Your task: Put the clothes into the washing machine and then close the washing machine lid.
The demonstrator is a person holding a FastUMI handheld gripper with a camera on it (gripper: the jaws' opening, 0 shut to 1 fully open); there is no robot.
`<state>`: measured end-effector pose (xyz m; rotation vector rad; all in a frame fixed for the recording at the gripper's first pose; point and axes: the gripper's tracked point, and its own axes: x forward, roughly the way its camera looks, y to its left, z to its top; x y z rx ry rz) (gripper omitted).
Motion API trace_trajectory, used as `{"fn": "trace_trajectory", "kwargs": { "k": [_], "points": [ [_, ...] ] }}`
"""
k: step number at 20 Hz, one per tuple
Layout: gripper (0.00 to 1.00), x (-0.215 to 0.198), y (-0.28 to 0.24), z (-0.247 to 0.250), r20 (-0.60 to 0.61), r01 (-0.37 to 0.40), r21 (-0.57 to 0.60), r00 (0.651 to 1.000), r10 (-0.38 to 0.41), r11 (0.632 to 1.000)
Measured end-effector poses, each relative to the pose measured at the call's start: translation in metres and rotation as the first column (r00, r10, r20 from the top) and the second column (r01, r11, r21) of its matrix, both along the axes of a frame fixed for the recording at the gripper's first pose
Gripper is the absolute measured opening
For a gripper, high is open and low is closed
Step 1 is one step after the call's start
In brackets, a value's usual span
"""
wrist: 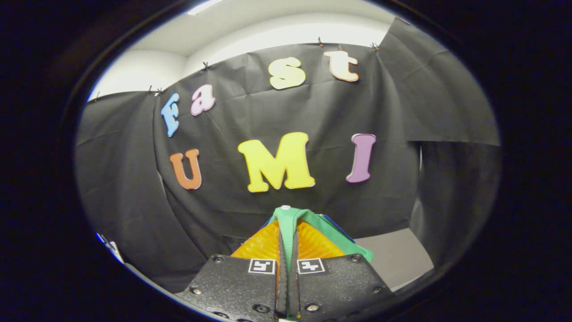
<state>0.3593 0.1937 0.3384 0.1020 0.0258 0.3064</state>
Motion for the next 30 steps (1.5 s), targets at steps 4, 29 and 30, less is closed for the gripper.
{"fn": "trace_trajectory", "kwargs": {
  "k": [4, 29, 30],
  "points": [
    [0.05, 0.012, 0.057, -0.001, -0.001, -0.063, -0.003, 0.998, 0.063, 0.998],
    [0.05, 0.203, 0.198, -0.338, -0.560, -0.065, -0.056, 0.828, 0.023, 0.996],
    [0.05, 0.209, 0.198, -0.351, -0.581, -0.052, -0.061, 0.814, 0.007, 0.997]
  ]
}}
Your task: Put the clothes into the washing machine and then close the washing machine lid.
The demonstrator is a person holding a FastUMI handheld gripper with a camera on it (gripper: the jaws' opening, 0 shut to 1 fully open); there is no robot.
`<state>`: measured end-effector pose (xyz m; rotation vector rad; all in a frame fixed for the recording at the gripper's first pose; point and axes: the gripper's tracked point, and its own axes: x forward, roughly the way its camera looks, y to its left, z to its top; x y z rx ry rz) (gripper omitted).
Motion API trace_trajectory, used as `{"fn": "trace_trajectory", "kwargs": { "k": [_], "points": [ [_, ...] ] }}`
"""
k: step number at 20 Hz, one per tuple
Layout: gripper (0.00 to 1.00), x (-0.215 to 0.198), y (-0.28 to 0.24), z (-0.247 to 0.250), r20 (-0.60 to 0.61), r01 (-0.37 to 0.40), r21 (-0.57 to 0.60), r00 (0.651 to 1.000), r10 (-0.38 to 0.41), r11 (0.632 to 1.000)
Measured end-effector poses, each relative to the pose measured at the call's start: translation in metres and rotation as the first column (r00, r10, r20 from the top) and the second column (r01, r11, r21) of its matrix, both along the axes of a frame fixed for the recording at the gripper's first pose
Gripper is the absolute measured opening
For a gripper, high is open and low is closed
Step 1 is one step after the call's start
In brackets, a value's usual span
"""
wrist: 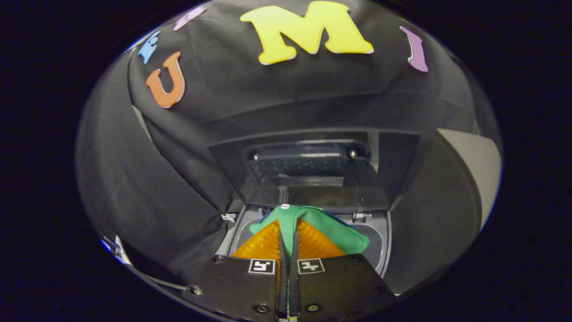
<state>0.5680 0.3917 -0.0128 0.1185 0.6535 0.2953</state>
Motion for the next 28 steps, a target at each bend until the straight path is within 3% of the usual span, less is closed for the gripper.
{"fn": "trace_trajectory", "kwargs": {
  "k": [10, 18, 22, 23, 27, 28],
  "points": [
    [0.05, -0.007, -0.007, -0.105, -0.235, 0.069, -0.065, 0.968, -0.082, 0.996],
    [0.07, -0.007, -0.009, -0.105, -0.241, 0.080, -0.104, 0.965, -0.103, 0.991],
    [0.12, -0.008, -0.012, -0.109, -0.258, 0.097, -0.097, 0.959, -0.119, 0.991],
    [0.18, -0.009, -0.014, -0.105, -0.252, 0.100, -0.102, 0.960, -0.123, 0.990],
    [0.91, -0.010, -0.017, -0.103, -0.219, 0.109, -0.104, 0.967, -0.129, 0.989],
    [0.91, -0.012, -0.018, -0.103, -0.225, 0.106, -0.108, 0.966, -0.128, 0.989]
  ]
}}
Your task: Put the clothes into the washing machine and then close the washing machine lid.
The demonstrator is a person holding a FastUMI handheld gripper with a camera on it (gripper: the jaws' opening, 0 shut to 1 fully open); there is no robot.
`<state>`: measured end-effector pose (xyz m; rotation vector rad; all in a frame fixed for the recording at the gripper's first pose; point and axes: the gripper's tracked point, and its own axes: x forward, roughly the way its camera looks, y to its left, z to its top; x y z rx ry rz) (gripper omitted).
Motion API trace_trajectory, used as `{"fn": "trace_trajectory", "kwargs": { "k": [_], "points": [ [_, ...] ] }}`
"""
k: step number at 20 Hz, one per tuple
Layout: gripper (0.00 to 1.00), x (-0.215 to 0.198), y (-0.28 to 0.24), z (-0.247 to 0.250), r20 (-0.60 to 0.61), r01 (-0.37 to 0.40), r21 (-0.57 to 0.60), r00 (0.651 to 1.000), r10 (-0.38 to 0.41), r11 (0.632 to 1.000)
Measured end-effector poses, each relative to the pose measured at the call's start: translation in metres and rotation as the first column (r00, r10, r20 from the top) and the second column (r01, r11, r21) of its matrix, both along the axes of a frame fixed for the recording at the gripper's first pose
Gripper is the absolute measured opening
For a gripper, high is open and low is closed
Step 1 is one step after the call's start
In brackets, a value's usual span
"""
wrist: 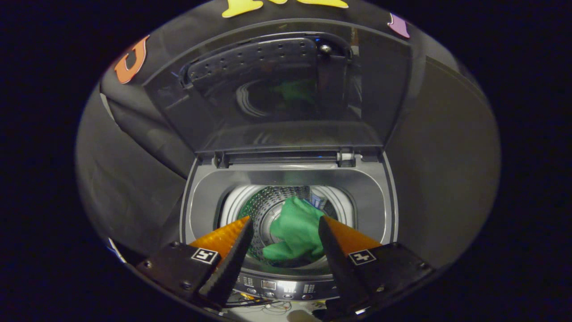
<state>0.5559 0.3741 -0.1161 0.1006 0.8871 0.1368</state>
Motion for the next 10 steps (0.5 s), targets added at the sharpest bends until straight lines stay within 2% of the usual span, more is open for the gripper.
{"fn": "trace_trajectory", "kwargs": {
  "k": [6, 10],
  "points": [
    [0.89, -0.004, -0.005, 0.007, 0.029, -0.017, -0.030, 0.999, 0.018, 0.999],
    [0.89, 0.000, -0.003, 0.032, 0.103, -0.027, -0.012, 0.994, 0.028, 1.000]
  ]
}}
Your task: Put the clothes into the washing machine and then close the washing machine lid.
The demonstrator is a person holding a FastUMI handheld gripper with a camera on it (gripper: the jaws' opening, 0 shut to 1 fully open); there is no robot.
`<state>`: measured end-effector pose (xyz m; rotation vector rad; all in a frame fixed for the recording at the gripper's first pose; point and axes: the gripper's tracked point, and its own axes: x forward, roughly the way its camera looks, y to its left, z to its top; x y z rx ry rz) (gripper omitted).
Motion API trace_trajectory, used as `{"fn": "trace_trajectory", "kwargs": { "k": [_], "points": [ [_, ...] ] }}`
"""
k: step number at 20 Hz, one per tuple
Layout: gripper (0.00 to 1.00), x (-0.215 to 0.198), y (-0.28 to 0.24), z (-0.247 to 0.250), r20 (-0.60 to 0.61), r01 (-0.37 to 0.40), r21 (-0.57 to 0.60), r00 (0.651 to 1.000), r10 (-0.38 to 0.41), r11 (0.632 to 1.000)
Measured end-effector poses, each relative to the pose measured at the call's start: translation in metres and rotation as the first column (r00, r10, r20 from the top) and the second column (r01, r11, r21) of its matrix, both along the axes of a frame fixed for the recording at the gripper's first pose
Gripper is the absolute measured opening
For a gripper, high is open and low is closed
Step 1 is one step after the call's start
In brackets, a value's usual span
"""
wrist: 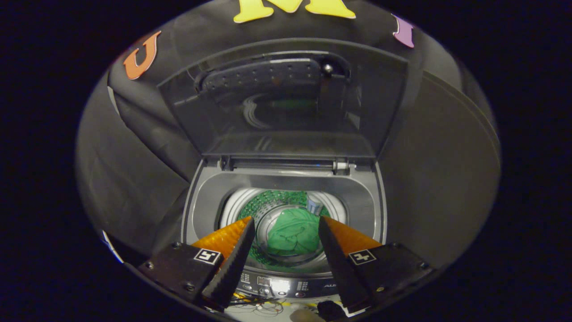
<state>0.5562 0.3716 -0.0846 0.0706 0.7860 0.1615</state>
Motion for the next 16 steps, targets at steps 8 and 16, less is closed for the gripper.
{"fn": "trace_trajectory", "kwargs": {
  "k": [8, 16],
  "points": [
    [0.89, 0.023, -0.001, 0.090, 0.207, -0.010, -0.036, 0.978, 0.017, 0.999],
    [0.89, 0.064, 0.011, 0.175, 0.301, 0.009, 0.009, 0.954, -0.011, 1.000]
  ]
}}
